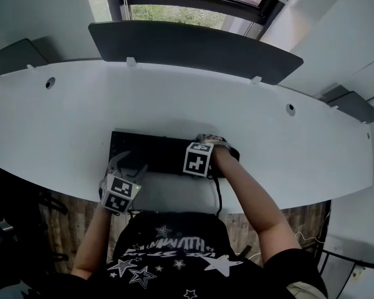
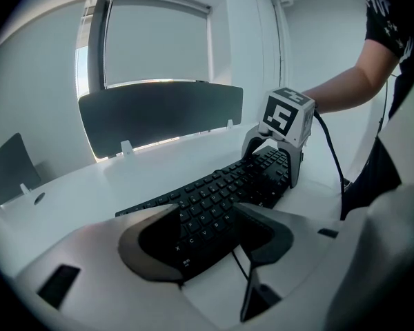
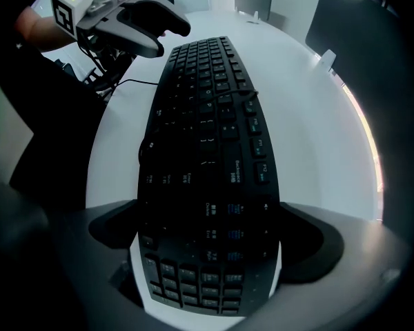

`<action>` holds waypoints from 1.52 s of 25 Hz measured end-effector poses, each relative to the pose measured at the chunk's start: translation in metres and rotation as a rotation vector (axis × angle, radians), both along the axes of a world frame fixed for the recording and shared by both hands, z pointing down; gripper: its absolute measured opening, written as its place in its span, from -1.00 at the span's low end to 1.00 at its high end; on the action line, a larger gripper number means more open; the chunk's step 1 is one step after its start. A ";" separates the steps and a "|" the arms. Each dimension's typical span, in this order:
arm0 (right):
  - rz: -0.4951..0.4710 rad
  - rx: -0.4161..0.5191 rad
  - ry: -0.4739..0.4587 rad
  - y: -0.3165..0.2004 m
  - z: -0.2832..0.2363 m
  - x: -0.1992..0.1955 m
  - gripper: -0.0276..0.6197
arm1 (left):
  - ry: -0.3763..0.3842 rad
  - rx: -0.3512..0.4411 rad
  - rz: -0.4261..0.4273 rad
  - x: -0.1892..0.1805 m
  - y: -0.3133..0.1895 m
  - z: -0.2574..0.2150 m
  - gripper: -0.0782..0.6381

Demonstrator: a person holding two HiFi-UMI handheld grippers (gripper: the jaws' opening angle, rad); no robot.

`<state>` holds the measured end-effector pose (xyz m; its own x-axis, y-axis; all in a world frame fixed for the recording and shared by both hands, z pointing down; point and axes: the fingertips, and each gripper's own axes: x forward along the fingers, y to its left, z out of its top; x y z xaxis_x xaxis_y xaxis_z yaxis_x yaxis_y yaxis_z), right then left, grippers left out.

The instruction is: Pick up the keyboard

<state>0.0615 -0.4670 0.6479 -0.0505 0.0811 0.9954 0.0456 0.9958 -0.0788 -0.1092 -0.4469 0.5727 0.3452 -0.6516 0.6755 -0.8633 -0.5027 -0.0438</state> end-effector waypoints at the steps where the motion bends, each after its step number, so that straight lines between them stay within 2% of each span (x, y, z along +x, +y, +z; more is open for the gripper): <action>1: 0.000 0.002 0.011 0.000 0.001 0.001 0.87 | -0.001 0.001 0.000 0.000 0.000 0.000 -0.15; 9: -0.008 0.050 -0.023 0.000 -0.002 -0.001 0.87 | -0.030 0.035 0.009 0.000 -0.007 -0.008 -0.15; 13: -0.007 0.146 -0.021 0.000 -0.007 -0.002 0.87 | -0.054 0.039 0.022 0.000 -0.006 -0.012 -0.15; 16: 0.019 0.232 -0.016 0.001 -0.011 0.000 0.87 | -0.093 0.055 0.062 0.001 -0.006 -0.015 -0.15; 19: 0.033 0.306 -0.017 0.003 -0.015 0.002 0.87 | -0.149 0.090 0.140 0.005 -0.010 -0.023 -0.15; 23: 0.036 0.383 -0.006 0.003 -0.021 0.004 0.87 | -0.169 0.135 0.277 0.023 -0.020 -0.038 -0.11; 28: 0.040 0.463 0.012 0.004 -0.025 0.004 0.87 | -0.263 0.168 0.432 0.044 -0.034 -0.043 0.01; 32: 0.040 0.547 0.027 0.005 -0.029 0.005 0.86 | -0.261 0.128 0.551 0.065 -0.037 -0.041 0.10; 36: 0.039 0.632 0.031 0.008 -0.034 0.006 0.86 | -0.207 0.039 0.664 0.087 -0.029 -0.044 0.11; 38: 0.039 0.667 0.038 0.009 -0.036 0.006 0.86 | -0.230 0.014 0.717 0.093 -0.026 -0.044 0.11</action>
<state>0.0677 -0.4577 0.6120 -0.0050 -0.5534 0.8329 0.0174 0.8328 0.5533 -0.0164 -0.4734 0.5289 0.5394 -0.3292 0.7750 -0.2927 -0.9363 -0.1940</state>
